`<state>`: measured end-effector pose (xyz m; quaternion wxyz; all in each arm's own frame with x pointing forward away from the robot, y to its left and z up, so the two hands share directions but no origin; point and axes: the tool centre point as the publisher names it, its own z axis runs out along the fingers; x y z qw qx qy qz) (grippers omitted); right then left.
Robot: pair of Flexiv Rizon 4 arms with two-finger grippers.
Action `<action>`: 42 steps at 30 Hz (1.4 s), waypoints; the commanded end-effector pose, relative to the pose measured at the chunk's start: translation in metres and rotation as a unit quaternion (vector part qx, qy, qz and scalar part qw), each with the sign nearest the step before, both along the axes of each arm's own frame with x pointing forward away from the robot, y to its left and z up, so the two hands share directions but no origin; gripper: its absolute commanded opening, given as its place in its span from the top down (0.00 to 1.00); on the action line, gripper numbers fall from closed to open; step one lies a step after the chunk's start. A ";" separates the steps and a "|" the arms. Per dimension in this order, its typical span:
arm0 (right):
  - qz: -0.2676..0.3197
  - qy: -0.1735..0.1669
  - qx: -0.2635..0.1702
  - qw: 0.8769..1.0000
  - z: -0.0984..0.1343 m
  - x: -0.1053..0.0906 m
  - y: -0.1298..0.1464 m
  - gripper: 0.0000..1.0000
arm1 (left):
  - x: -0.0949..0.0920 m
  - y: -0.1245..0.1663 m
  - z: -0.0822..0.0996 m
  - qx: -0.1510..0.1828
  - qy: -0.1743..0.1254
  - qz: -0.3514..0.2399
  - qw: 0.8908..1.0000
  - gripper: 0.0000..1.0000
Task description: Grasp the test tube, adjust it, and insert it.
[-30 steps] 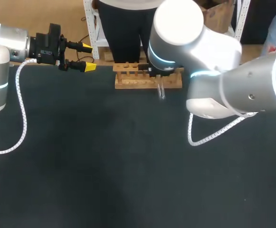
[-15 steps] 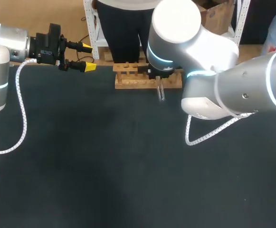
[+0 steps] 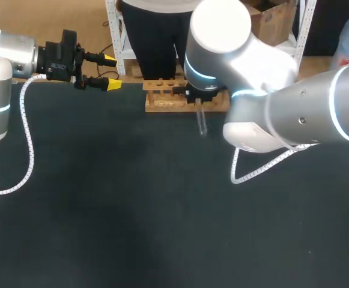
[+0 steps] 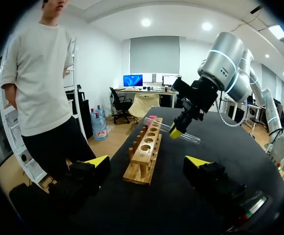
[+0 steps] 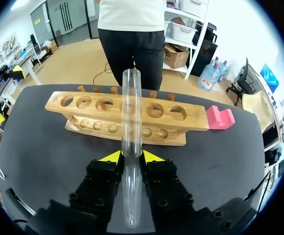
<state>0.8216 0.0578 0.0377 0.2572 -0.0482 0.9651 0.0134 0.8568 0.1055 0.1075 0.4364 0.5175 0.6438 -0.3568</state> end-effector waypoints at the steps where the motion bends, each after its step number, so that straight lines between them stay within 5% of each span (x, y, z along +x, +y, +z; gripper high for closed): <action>1: 0.001 0.007 -0.001 1.000 -0.003 0.004 0.002 1.00 | 0.000 0.000 -0.001 0.000 0.000 0.000 1.000 0.00; 24: -0.003 0.014 -0.006 1.000 -0.004 0.001 -0.005 1.00 | 0.000 0.000 -0.001 0.000 0.000 0.000 1.000 0.00; 42: -0.010 -0.068 0.037 0.997 0.064 -0.029 -0.040 1.00 | 0.000 0.000 -0.001 0.000 0.000 0.000 1.000 0.00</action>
